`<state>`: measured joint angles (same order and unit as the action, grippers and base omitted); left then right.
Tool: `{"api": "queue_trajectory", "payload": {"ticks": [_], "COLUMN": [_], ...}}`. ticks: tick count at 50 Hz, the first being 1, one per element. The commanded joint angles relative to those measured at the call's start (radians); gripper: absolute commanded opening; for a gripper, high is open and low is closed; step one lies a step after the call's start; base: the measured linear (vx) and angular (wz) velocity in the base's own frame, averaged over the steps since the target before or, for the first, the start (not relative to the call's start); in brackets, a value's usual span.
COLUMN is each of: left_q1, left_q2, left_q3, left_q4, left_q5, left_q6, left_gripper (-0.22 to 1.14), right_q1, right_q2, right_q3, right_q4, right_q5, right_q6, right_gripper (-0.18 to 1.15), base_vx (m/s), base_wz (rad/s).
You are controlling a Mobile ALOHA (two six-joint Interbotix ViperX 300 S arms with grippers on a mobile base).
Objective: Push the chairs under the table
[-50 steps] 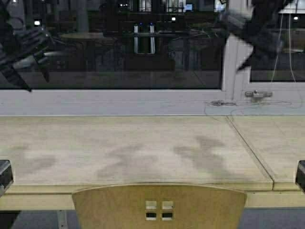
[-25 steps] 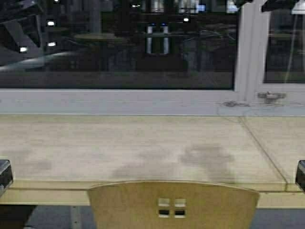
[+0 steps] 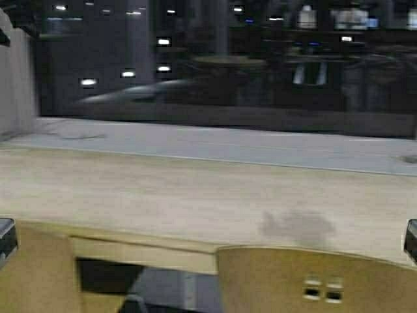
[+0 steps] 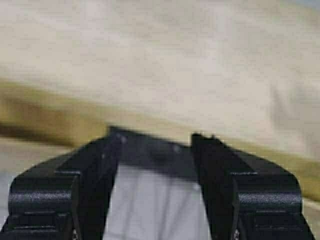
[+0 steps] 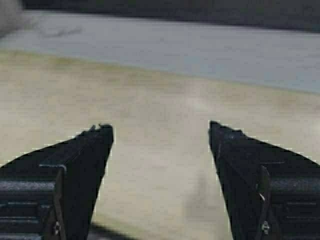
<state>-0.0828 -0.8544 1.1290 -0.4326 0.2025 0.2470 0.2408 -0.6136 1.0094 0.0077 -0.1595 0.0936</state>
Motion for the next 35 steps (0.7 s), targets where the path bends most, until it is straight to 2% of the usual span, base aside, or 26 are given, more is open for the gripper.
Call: {"api": "queue_trajectory", "payload": {"ticks": [1,35], "left_q1": [-0.002,-0.002], "left_q2": [0.000,-0.003], "left_q3": [-0.005,0.006], "left_q4": [0.002,-0.003], "left_q5": [-0.026,-0.028], "left_q6": [-0.002,-0.006], "left_gripper": [0.82,0.82], "right_q1": [0.003,0.041], "right_q2": [0.002,0.018], "right_q3": [-0.012,-0.009], "right_q4": [0.000,0.002], "right_q5": [-0.009,0.003], "right_q6": [0.003,0.003], "right_gripper": [0.92,0.92], "base_vx": [-0.14,-0.22], "base_wz": [0.42,0.30]}}
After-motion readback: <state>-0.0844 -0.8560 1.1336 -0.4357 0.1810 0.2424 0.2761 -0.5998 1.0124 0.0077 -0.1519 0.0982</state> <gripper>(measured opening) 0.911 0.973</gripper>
